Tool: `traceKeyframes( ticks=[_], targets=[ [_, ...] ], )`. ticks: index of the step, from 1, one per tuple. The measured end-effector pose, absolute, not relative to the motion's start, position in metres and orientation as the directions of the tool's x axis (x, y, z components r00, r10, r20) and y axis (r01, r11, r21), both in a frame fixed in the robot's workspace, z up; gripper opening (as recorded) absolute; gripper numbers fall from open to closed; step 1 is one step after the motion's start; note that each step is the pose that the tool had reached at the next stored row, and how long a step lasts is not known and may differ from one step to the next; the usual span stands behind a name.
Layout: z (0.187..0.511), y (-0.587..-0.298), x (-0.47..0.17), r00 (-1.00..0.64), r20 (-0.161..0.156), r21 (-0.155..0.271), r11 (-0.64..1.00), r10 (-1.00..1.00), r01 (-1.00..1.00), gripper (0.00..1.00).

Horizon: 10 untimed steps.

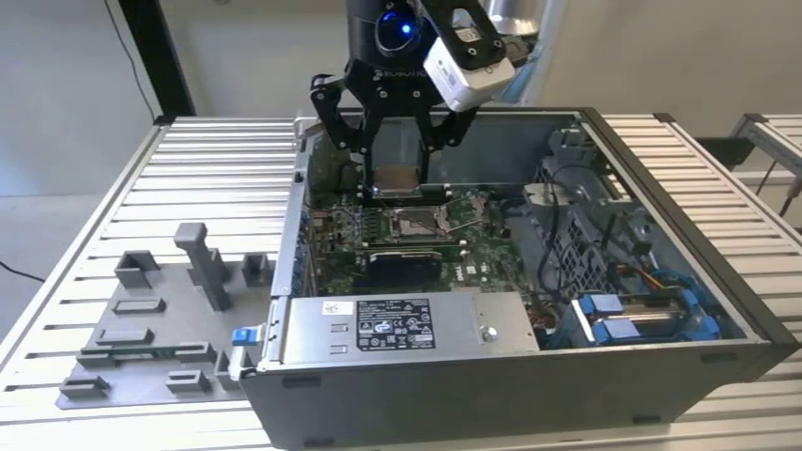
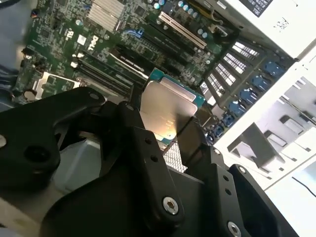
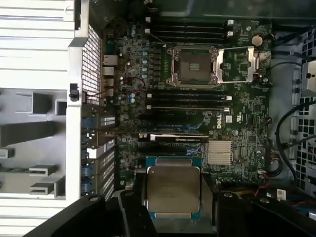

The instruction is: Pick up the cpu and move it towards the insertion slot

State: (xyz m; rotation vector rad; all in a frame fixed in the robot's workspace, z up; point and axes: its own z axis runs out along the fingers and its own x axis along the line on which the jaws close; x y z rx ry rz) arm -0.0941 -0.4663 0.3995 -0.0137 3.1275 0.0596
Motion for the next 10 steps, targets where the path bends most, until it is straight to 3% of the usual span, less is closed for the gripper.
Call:
traceKeyframes(
  ticks=[10],
  targets=[
    [0.3995,-0.4663,-0.0928,-1.000,-0.014,0.038,0.999,-0.008,-0.009,0.00]
  ],
)
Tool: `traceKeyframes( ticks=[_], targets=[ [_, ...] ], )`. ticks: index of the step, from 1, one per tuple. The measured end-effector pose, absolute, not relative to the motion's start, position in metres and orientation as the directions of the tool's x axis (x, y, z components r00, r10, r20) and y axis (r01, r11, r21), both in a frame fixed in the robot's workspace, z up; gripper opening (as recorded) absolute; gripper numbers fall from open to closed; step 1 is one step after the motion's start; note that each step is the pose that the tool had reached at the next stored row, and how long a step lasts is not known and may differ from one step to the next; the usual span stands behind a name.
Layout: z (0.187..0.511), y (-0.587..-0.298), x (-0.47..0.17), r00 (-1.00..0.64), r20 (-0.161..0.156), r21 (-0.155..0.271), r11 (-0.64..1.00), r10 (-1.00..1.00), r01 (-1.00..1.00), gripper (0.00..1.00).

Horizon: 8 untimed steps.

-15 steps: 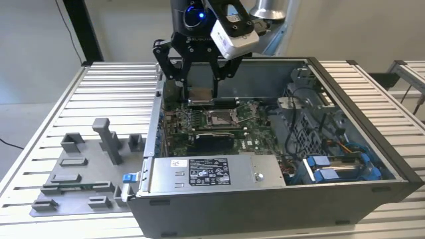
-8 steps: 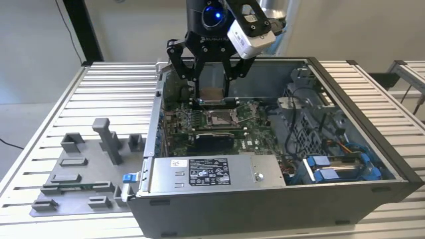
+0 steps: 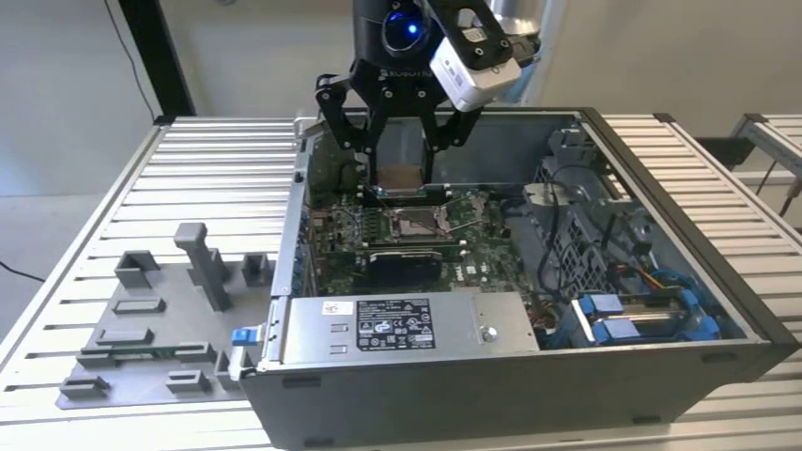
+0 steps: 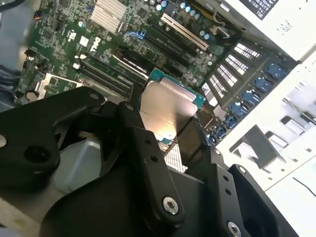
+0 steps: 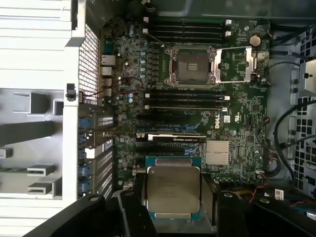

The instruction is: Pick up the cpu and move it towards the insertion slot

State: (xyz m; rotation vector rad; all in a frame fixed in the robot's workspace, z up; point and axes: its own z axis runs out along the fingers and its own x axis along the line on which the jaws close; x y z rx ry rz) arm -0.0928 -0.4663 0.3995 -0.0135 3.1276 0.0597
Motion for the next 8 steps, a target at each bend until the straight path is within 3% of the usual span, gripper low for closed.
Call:
traceKeyframes(
  ticks=[8],
  targets=[
    [0.400,-0.466,-0.063,-1.000,-0.013,0.038,0.999,-0.008,-0.009,0.00]
  ],
)
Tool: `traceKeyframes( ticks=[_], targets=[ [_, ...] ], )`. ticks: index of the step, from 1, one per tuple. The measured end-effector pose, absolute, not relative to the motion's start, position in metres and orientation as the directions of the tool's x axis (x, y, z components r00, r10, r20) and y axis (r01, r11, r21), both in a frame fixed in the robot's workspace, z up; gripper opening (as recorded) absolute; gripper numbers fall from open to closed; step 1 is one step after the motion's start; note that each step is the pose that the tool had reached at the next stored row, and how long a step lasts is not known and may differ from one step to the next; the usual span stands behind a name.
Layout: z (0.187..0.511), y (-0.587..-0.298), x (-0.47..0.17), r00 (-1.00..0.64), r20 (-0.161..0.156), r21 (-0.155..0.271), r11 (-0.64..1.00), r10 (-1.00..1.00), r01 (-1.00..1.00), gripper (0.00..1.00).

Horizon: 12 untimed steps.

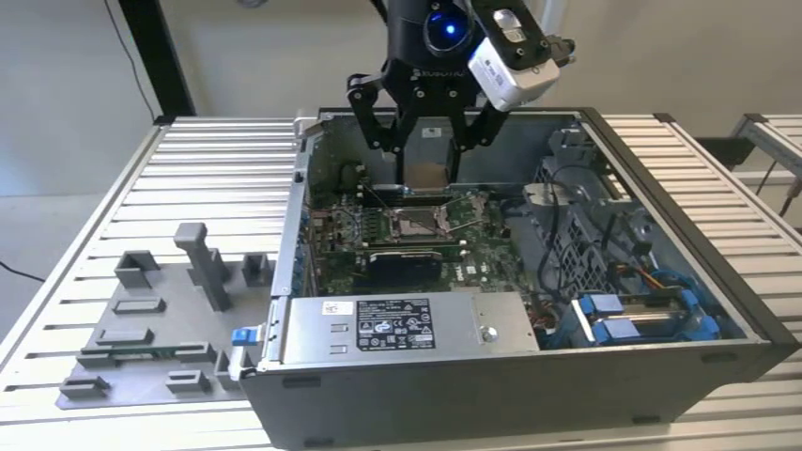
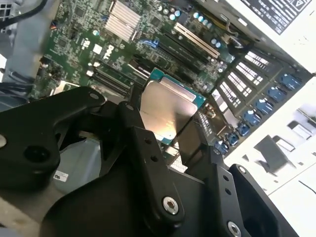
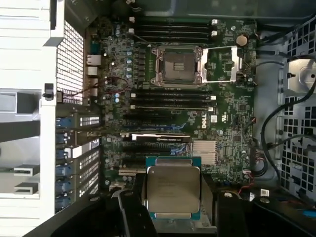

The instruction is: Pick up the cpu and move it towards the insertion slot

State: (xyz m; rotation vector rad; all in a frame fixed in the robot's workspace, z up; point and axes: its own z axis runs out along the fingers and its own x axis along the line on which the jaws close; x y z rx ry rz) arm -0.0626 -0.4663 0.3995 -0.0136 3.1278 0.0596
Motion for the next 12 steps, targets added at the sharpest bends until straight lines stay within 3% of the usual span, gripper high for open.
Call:
traceKeyframes(
  ticks=[12],
  targets=[
    [0.399,-0.466,-0.025,-1.000,-0.013,0.038,0.999,-0.008,-0.009,0.00]
  ],
)
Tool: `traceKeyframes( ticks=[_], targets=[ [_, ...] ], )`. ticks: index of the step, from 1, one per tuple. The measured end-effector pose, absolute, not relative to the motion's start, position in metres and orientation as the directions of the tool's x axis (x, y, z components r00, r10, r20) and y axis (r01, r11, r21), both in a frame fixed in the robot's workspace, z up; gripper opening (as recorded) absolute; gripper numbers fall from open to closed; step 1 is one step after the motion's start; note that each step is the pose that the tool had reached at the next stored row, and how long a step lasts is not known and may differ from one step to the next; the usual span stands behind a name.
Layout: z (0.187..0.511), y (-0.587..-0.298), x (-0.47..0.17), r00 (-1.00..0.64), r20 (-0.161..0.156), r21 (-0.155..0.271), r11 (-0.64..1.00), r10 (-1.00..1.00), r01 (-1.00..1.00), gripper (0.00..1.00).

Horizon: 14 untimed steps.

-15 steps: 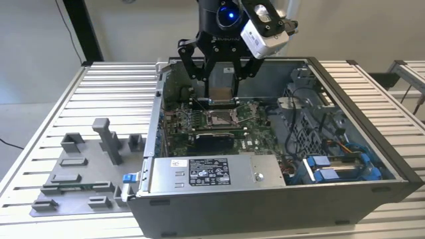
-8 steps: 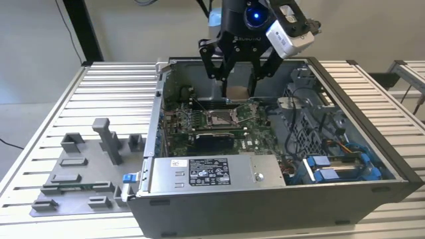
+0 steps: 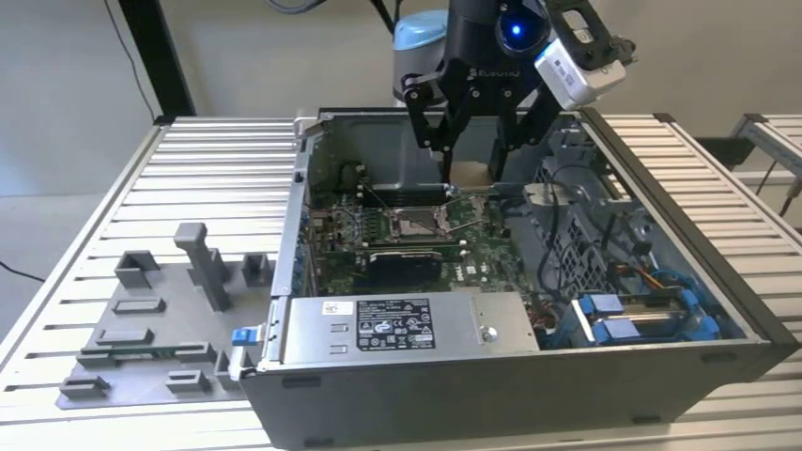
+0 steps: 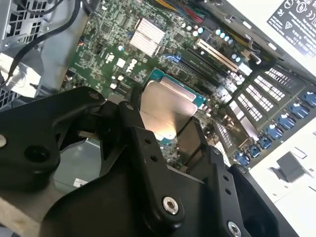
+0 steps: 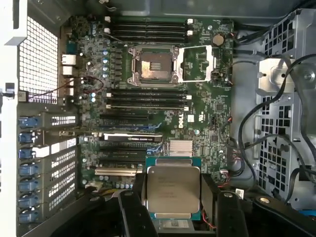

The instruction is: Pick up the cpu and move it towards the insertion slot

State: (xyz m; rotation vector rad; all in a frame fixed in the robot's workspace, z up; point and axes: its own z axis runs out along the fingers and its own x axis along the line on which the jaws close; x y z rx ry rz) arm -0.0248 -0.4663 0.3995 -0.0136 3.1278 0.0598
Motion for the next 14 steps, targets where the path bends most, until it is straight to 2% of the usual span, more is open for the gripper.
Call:
traceKeyframes(
  ticks=[7,14],
  targets=[
    [0.399,-0.464,-0.025,-1.000,-0.013,0.038,0.999,-0.008,-0.009,0.00],
    [0.399,-0.441,-0.025,-1.000,-0.013,0.038,0.999,-0.008,-0.009,0.00]
  ],
)
